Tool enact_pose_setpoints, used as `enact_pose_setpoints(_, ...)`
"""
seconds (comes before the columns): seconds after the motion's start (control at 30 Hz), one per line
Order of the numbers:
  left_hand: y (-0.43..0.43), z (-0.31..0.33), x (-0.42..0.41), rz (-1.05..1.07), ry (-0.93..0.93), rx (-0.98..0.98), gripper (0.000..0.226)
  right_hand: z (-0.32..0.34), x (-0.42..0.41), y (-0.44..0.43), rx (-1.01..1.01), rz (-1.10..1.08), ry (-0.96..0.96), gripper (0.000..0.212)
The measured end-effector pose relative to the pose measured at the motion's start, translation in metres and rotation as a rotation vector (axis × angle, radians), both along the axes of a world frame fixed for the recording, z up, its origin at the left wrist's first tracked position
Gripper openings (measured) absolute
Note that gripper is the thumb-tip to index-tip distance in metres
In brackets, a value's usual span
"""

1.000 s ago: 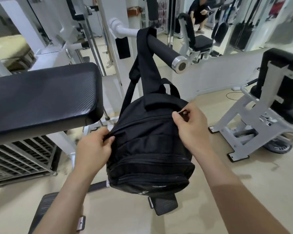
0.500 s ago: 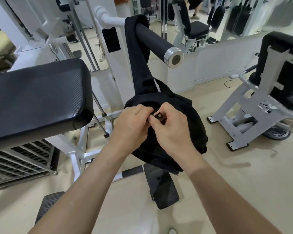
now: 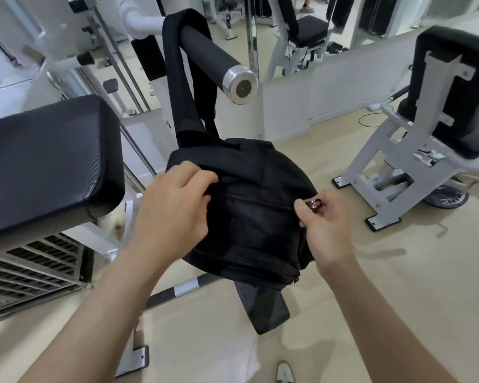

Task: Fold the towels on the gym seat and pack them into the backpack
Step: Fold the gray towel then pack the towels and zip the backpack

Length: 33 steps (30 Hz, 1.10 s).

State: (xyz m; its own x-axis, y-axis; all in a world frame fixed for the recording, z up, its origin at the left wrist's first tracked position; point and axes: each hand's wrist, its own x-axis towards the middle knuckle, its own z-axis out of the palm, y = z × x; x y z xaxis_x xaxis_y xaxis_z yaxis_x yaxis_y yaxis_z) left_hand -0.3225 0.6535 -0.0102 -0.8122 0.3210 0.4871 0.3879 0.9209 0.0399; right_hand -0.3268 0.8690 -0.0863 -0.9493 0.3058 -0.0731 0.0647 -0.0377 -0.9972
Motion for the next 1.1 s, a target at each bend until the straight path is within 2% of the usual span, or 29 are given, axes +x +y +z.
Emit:
enact_pose_setpoints(0.07,0.026,-0.009,0.007,-0.13,-0.028,-0.118,0.035,0.009,0.005,-0.011,0.008,0.04,0.078,0.029)
enact_pose_setpoints(0.13,0.046,-0.021,0.007,-0.161,-0.062,-0.163,0.039,0.018,0.01,-0.019,0.036,0.098,0.147,0.026)
enact_pose_setpoints(0.27,0.049,-0.023,-0.01,-0.141,-0.033,-0.146,0.005,0.033,0.018,-0.025,0.116,0.169,0.242,0.019)
enact_pose_setpoints(0.33,0.048,-0.02,-0.014,-0.166,-0.04,-0.17,0.003,0.034,0.019,-0.026,0.158,0.177,0.248,0.019)
enact_pose_setpoints(0.4,0.047,-0.013,-0.015,-0.187,-0.021,-0.15,0.007,0.019,0.018,-0.015,0.125,0.067,0.16,0.02)
enact_pose_setpoints(0.5,0.04,0.004,-0.019,-0.13,0.063,-0.024,0.018,-0.029,0.018,0.026,-0.021,-0.196,-0.13,0.023)
enact_pose_setpoints(0.6,0.042,0.007,-0.021,-0.139,0.112,-0.01,0.02,-0.062,0.028,0.048,-0.037,-0.195,-0.251,0.029)
enact_pose_setpoints(0.7,0.047,0.0,-0.013,-0.174,0.085,0.003,0.015,-0.072,0.034,0.058,0.006,-0.067,-0.305,0.03)
enact_pose_setpoints(0.8,0.035,-0.003,-0.007,-0.166,0.057,0.036,0.019,-0.071,0.024,0.077,0.211,-0.039,-0.274,0.017)
enact_pose_setpoints(0.83,0.031,-0.004,-0.006,-0.157,0.045,0.047,0.02,-0.065,0.019,0.081,0.283,-0.023,-0.232,0.023)
enact_pose_setpoints(0.9,0.026,-0.005,-0.002,-0.134,0.026,0.06,0.022,-0.051,0.005,0.078,0.334,0.199,-0.17,0.035)
enact_pose_setpoints(1.0,0.016,-0.007,0.007,-0.13,0.012,0.072,0.022,-0.046,-0.015,0.055,0.313,0.631,-0.344,0.043)
enact_pose_setpoints(1.1,0.0,-0.004,0.014,-0.125,0.009,0.097,0.024,-0.06,-0.024,0.026,0.322,0.806,-0.466,0.062)
